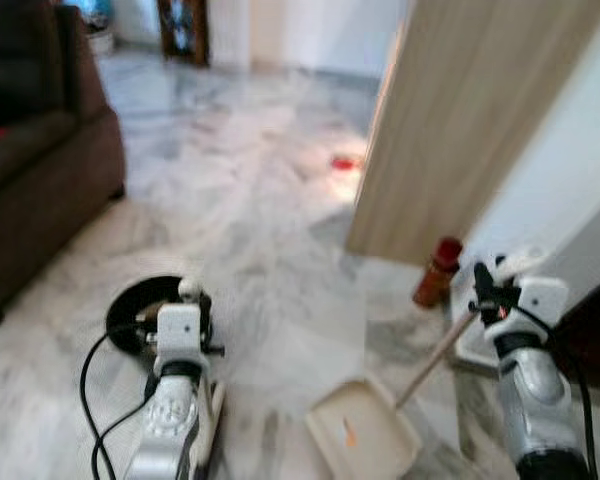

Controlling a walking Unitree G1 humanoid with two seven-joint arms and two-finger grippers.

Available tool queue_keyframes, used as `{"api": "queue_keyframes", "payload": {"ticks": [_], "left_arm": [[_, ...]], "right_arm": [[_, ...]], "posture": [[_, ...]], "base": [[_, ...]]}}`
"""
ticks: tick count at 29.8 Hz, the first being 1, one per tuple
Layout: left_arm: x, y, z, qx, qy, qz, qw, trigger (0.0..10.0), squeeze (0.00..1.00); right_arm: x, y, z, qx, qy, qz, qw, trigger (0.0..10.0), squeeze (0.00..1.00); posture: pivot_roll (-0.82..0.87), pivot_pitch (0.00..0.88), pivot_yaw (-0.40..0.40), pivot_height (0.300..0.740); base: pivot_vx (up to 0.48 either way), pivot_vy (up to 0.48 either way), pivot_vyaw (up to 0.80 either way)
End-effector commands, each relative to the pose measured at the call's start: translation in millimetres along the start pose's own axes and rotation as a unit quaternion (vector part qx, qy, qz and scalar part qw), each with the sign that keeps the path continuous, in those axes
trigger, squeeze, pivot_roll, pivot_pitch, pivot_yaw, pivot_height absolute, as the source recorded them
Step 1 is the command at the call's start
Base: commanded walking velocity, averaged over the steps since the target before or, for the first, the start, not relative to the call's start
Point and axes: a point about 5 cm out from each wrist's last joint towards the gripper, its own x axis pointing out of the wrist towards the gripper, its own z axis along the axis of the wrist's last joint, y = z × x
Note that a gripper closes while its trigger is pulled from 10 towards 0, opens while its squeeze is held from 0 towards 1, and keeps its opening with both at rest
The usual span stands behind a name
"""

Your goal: Sweep floor

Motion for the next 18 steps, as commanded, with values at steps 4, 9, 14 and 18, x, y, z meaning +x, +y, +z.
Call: {"api": "queue_keyframes", "payload": {"ticks": [4, 9, 14, 18], "left_arm": [[1.5, -2.8, 1.5, 0.003, -0.011, 0.001, 1.0, 10.0, 0.0], [5.3, -1.6, 7.3, 0.008, -0.018, -0.013, 1.0, 10.0, 0.0], [5.6, 16.9, 6.1, 0.027, -0.016, -0.001, 1.0, 10.0, 0.0], [5.4, 24.5, 4.2, 0.033, -0.013, 0.011, 0.999, 10.0, 0.0]], "right_arm": [[2.3, -9.2, 6.4, -0.003, -0.013, -0.016, 1.0, 10.0, 0.0], [0.4, -11.1, 4.0, 0.002, -0.014, -0.037, 0.999, 10.0, 0.0], [-0.4, -1.3, -1.8, 0.009, -0.009, -0.051, 0.999, 10.0, 0.0], [0.0, 2.2, -3.3, -0.005, -0.009, -0.047, 0.999, 10.0, 0.0]], "posture": [[-0.04, 0.0, -0.079, 0.74], [0.0, 0.0, -0.043, 0.74], [0.01, 0.0, -0.043, 0.74], [0.0, 0.0, -0.022, 0.74]], "base": [[0.0, 0.0, -0.8], [0.0, 0.0, -0.8], [0.0, 0.0, -0.8], [0.0, 0.0, -0.8]]}}
